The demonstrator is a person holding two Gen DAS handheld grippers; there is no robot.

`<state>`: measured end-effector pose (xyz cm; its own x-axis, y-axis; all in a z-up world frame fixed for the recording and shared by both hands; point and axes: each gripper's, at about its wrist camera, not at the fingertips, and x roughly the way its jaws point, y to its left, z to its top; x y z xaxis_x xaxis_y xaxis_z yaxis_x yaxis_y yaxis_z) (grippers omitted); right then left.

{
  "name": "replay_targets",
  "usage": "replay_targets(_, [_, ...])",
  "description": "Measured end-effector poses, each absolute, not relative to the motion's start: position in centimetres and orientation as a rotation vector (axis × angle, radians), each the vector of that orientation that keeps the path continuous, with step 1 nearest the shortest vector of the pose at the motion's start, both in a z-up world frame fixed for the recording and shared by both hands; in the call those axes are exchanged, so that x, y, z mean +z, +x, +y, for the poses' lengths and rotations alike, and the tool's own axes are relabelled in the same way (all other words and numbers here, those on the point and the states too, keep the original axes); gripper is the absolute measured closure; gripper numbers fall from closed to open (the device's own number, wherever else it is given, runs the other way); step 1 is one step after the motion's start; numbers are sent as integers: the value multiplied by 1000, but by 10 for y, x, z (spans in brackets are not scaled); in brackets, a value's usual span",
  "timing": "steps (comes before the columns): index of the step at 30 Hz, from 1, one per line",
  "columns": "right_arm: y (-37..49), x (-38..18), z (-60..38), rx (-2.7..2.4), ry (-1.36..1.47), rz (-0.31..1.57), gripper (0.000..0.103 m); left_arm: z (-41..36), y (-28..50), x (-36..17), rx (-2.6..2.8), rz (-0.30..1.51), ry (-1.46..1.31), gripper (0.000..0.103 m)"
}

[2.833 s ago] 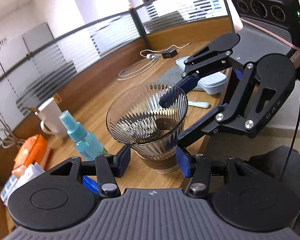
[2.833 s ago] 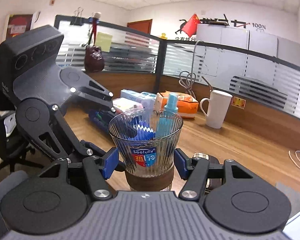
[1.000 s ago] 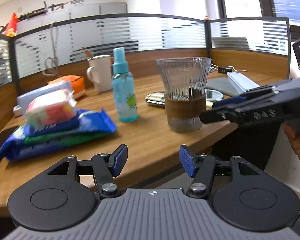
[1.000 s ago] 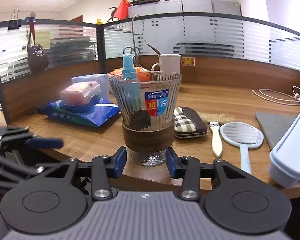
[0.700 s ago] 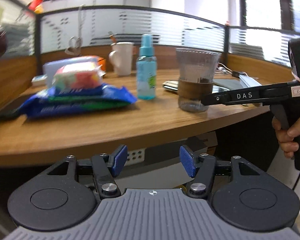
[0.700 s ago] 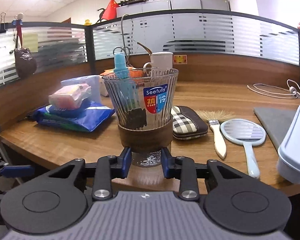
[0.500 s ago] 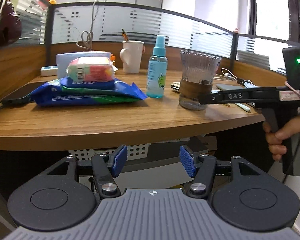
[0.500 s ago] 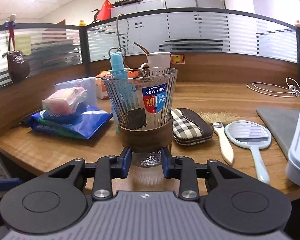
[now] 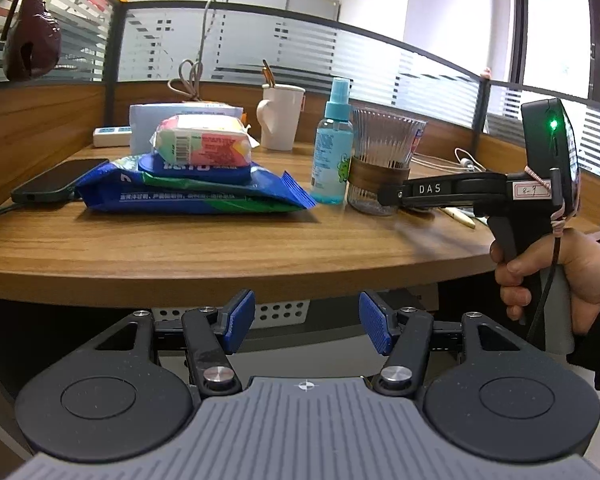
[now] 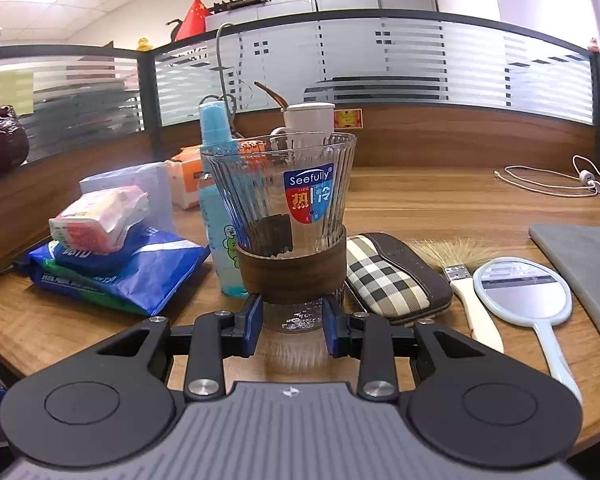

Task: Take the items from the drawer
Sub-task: 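Open the right tool and pull it back from the ribbed glass cup, then lower both tools down toward the open middle drawer of the cabinet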

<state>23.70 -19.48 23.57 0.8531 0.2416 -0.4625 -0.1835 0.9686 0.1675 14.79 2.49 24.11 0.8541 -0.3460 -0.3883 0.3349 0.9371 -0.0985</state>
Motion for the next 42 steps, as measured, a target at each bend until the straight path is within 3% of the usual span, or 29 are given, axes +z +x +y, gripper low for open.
replay_targets(18, [252, 242, -192, 254, 120, 490, 66, 26, 162, 249, -327, 380, -13, 42])
replay_targets(33, [171, 287, -209, 309, 104, 431, 64, 29, 116, 269, -315, 339, 12, 39])
replay_targets(42, [111, 284, -218, 314, 97, 439, 61, 32, 76, 270, -303, 336, 25, 38])
